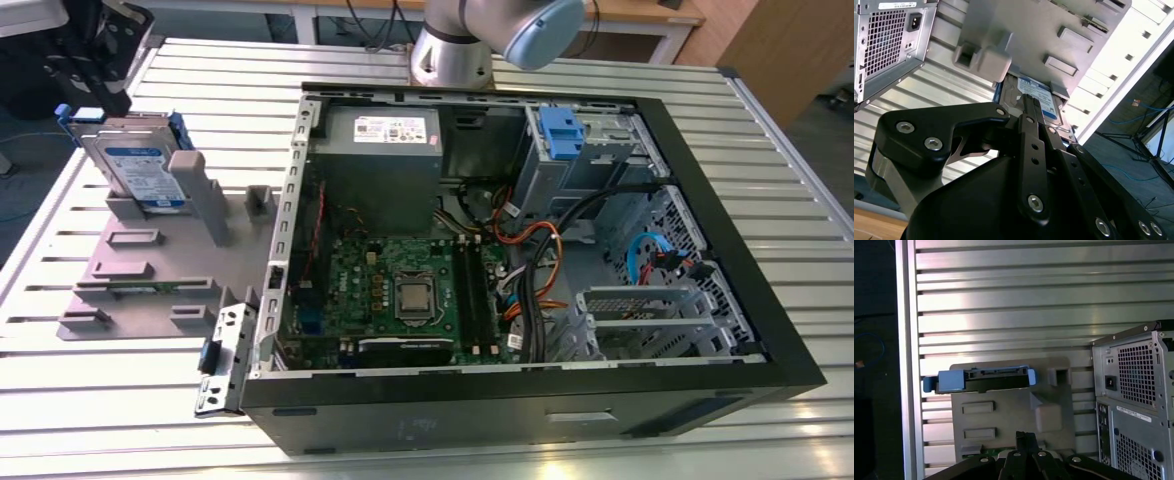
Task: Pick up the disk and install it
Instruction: 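Reach for the disk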
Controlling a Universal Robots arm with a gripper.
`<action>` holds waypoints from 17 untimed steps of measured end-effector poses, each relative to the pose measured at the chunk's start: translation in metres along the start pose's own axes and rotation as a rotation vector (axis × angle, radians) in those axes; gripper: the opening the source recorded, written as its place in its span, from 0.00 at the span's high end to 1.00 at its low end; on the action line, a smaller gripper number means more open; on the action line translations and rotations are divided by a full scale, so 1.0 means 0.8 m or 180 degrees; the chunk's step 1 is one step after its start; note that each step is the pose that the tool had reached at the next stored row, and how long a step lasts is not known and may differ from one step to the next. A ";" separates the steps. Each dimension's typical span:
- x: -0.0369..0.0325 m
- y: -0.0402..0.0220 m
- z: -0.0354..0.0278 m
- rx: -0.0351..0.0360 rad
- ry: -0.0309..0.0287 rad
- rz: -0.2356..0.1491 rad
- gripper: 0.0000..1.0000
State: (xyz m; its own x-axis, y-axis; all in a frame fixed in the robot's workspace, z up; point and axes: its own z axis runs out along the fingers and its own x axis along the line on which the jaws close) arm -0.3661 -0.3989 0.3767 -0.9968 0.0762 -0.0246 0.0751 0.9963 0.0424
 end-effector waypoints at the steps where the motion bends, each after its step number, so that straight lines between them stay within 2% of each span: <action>1: 0.0007 -0.0001 0.0002 0.0000 0.0000 0.0000 0.90; 17: 0.0149 -0.0012 0.0022 0.0000 0.0000 0.0000 0.90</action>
State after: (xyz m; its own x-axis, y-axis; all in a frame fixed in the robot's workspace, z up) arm -0.3780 -0.3990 0.3746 -0.9968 0.0761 -0.0247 0.0751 0.9963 0.0423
